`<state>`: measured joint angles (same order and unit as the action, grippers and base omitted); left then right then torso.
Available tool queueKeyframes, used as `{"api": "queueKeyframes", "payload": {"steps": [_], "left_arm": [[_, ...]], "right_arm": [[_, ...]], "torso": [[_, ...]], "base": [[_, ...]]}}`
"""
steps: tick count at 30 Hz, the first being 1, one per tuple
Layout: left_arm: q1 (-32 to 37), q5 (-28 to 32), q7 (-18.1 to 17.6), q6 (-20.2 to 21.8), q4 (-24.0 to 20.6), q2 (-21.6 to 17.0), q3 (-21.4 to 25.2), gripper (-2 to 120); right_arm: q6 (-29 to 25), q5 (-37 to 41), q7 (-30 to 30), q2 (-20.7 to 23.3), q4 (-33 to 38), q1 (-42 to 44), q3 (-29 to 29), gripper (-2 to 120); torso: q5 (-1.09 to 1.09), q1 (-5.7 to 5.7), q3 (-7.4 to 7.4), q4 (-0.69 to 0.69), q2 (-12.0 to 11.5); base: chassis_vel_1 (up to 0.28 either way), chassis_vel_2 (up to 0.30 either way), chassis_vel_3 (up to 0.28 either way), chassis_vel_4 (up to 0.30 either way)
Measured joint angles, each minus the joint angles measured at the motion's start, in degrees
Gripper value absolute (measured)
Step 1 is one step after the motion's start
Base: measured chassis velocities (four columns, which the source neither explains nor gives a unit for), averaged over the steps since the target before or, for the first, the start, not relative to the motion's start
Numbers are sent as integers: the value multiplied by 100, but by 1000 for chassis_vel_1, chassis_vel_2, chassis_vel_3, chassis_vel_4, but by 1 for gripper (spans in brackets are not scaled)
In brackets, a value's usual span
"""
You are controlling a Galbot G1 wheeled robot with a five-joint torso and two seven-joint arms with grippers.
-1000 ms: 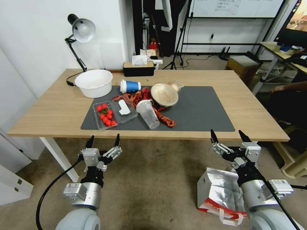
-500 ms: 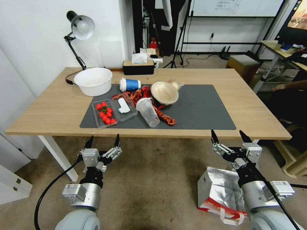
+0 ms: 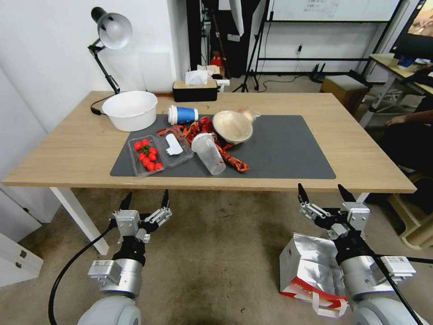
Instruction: Pick up the food delivery bag from the floor and place it on the table.
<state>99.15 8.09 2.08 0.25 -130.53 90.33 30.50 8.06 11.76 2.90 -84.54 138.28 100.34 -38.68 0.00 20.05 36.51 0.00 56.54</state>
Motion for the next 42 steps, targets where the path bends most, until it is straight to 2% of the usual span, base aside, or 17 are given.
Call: {"api": "queueKeyframes", "payload": {"steps": [3,21,24,42], "left_arm": [[-9,0,0,-5,28,-4,0,100],[-37,7,11,-9,91,-6,-9,100],[-41,9,19,-9,105,-6,-11,100],[-58,15,26,-11,133,-3,-15,100]], "right_arm": [[-10,-9,3,2,-21,0,4,100],[-48,-24,28,3,-87,-27,14,100],[-61,-24,30,4,-106,-35,15,100],[-82,-24,35,13,-137,-56,21,100]], "torso": [[0,-73,-99,0,-170],[0,-306,-409,0,-716],[0,-373,-497,0,-870],[0,-559,-758,0,-1316]], "base": [[0,0,0,0],[0,0,0,0],[0,0,0,0],[0,0,0,0]]}}
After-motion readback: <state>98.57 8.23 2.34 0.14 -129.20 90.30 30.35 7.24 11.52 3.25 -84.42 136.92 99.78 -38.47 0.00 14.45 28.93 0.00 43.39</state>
